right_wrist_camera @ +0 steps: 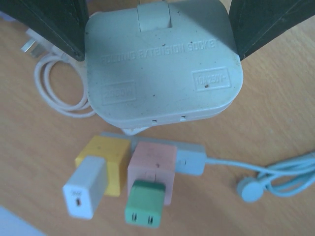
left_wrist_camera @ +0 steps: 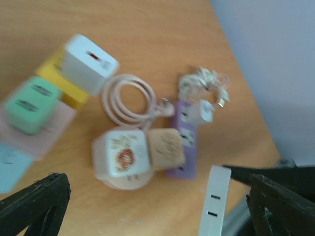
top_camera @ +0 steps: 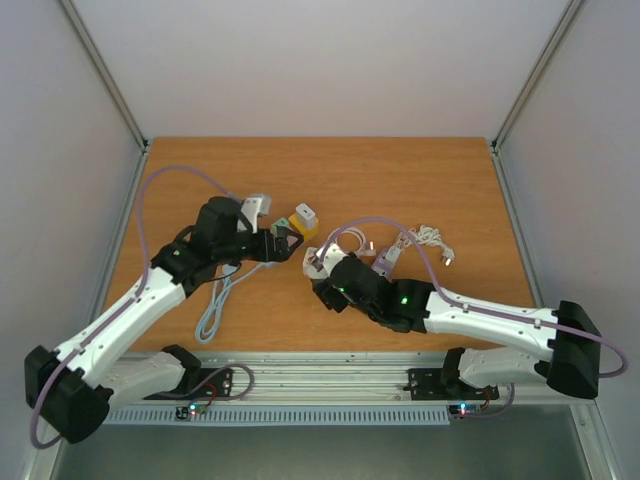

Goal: Insert the plug

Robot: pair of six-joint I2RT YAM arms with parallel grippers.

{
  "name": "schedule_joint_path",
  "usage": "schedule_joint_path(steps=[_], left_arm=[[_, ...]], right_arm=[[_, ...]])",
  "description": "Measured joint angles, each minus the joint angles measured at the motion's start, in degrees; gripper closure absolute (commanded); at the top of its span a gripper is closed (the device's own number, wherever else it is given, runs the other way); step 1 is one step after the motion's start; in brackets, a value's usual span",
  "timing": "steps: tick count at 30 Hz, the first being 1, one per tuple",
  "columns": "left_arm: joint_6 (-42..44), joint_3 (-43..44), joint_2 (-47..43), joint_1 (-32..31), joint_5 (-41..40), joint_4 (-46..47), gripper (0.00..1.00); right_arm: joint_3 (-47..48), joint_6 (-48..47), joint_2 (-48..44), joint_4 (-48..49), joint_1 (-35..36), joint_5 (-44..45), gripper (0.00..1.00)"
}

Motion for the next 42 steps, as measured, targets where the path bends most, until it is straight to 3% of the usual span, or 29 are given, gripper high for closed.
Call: schedule_joint_path(steps=[8, 16, 22, 29, 36, 42], left_arm=[[-0.13, 2.16, 6.51, -0.02, 19.63, 1.9, 0.13], [-3.85, 2.91, 8.15, -0.02, 30.23, 3.3, 0.31], [-4.59, 3.87, 8.2, -0.02, 33.09, 3.21, 0.58], [-4.0, 4.28, 8.39, 0.07, 33.94, 1.51, 0.99], [-3.17, 4.63, 8.61, -0.02, 32.68, 1.05, 1.0], [-0.61, 5.44, 7.76, -0.02, 26.99, 0.39, 1.0]], right_arm=[[-0.74, -4.96, -6.6, 3.56, 0.0, 0.94, 0.36], [5.6, -10.29, -5.46, 2.23, 0.0, -3.17, 0.35], [12.68, -13.49, -0.85, -0.22, 0.0, -5.77, 0.35], [14.69, -14.53, 1.44, -3.06, 0.0, -6.73, 0.32], [14.8, -13.31, 1.2, -4.66, 0.0, -6.69, 0.05], [12.48, -9.94, -4.13, -5.2, -0.28, -6.51, 0.04]])
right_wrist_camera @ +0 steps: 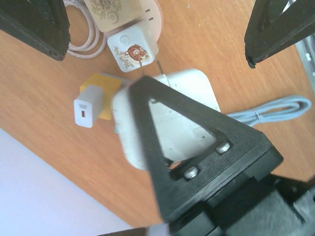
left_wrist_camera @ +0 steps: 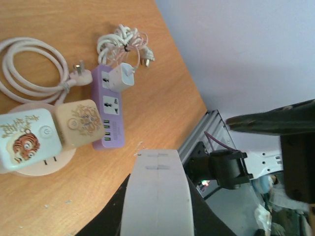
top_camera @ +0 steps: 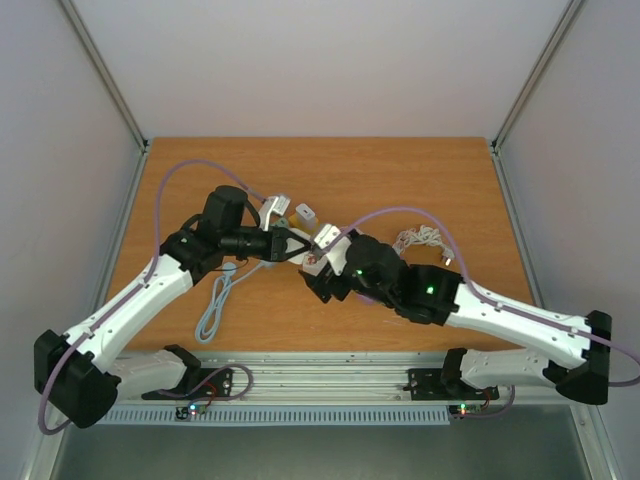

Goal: Insert the plug

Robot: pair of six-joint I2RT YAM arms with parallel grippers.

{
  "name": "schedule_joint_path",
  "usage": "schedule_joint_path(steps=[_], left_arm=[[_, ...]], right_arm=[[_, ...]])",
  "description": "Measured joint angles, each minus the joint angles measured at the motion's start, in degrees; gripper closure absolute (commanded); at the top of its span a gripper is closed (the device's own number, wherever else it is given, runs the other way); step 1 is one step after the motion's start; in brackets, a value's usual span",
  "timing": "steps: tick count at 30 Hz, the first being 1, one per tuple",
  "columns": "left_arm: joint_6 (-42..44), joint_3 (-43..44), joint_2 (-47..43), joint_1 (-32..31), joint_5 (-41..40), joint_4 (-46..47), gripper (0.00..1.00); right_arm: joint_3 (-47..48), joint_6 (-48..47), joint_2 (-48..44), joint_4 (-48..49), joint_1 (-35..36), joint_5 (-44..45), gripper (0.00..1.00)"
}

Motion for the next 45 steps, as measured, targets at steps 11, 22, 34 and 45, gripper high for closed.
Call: schedule_joint_path(steps=[11, 22, 34, 45], left_arm=[[3.69, 0.44, -0.5, 0.0, -3.93, -0.59, 0.99], [6.03, 4.09, 5.62, -10.67, -13.49, -2.6, 1.0], [6.67, 20.11, 27.34, -26.53, -30.38, -6.78, 1.0], [10.01, 28.5, 40.26, -29.27, -37.44, -9.51, 1.0]], right_arm=[[-0.76, 19.12, -7.1, -3.3, -18.8, -8.31, 0.15], [-0.87, 40.37, -6.73, -14.88, -36.09, -10.01, 0.12], [-9.97, 54.25, -13.38, -26.21, -51.39, -5.31, 0.07], [-12.48, 55.58, -15.67, -28.81, -53.0, -2.71, 0.06]])
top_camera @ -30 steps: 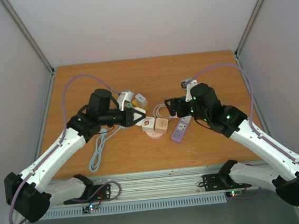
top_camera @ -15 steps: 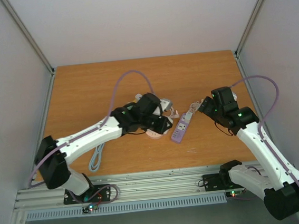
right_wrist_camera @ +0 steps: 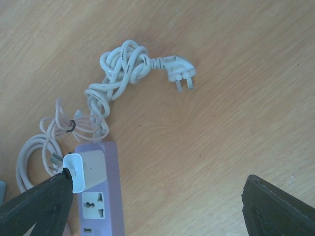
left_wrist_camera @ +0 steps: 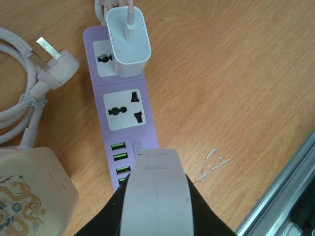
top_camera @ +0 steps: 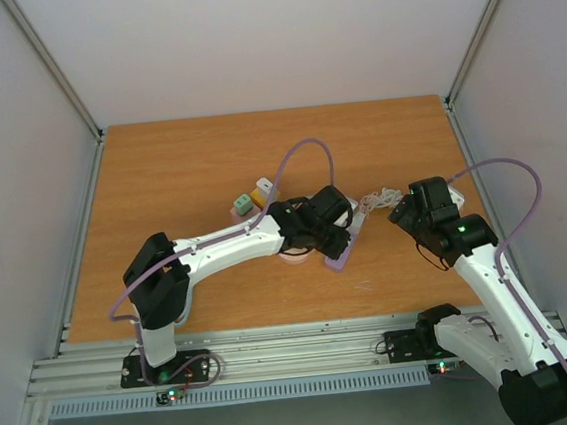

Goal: Insert the plug

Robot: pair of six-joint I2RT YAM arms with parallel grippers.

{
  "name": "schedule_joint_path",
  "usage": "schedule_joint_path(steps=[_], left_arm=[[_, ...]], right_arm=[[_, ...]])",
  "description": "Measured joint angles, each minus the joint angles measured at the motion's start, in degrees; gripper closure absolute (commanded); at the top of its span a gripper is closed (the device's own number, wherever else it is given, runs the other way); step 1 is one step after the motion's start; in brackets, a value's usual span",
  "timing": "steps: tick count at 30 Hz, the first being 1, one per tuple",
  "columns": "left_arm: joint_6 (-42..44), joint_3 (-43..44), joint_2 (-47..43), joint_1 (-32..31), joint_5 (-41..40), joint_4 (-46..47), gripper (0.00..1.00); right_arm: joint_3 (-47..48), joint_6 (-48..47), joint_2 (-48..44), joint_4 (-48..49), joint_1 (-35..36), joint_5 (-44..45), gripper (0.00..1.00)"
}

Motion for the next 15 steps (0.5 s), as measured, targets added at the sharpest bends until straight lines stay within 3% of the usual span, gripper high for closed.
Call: schedule_joint_path(steps=[15], left_arm=[[4.5, 7.65, 9.33, 0.0, -0.22, -1.66, 1.0]], right_arm=[[-0.94, -1.16, 1.79, 0.07, -0.74, -0.13, 0.06]])
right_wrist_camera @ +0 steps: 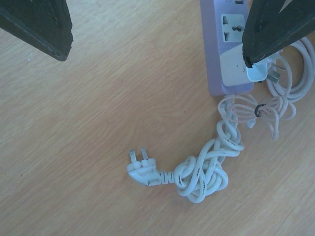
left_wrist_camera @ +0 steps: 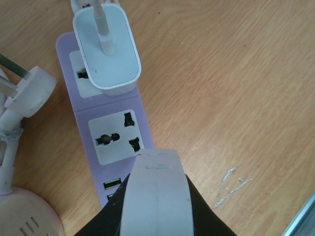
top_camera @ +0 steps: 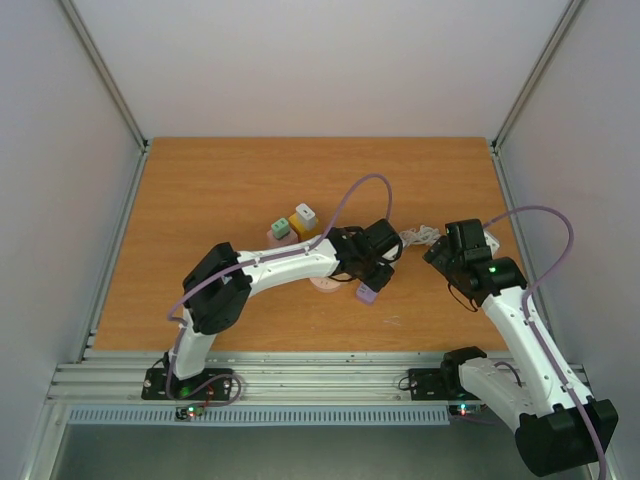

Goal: Insert the plug

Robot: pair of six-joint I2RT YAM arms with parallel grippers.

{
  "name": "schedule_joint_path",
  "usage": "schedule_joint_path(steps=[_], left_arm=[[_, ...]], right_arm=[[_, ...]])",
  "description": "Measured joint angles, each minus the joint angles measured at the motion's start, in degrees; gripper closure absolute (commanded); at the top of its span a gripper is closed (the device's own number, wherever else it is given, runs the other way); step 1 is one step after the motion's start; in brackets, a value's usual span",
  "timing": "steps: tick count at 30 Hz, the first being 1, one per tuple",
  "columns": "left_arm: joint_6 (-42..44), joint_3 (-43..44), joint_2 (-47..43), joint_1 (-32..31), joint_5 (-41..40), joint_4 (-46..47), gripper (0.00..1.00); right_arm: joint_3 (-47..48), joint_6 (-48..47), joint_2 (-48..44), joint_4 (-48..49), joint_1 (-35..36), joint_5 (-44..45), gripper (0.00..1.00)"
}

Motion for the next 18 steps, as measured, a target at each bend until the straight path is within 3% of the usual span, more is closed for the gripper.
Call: schedule_joint_path(steps=[18], left_arm=[[2.86, 1.73, 1.22, 0.0, -1.44, -1.44, 1.0]], right_arm=[[-0.79, -2.56, 0.87, 1.75, -0.63, -2.91, 0.07]])
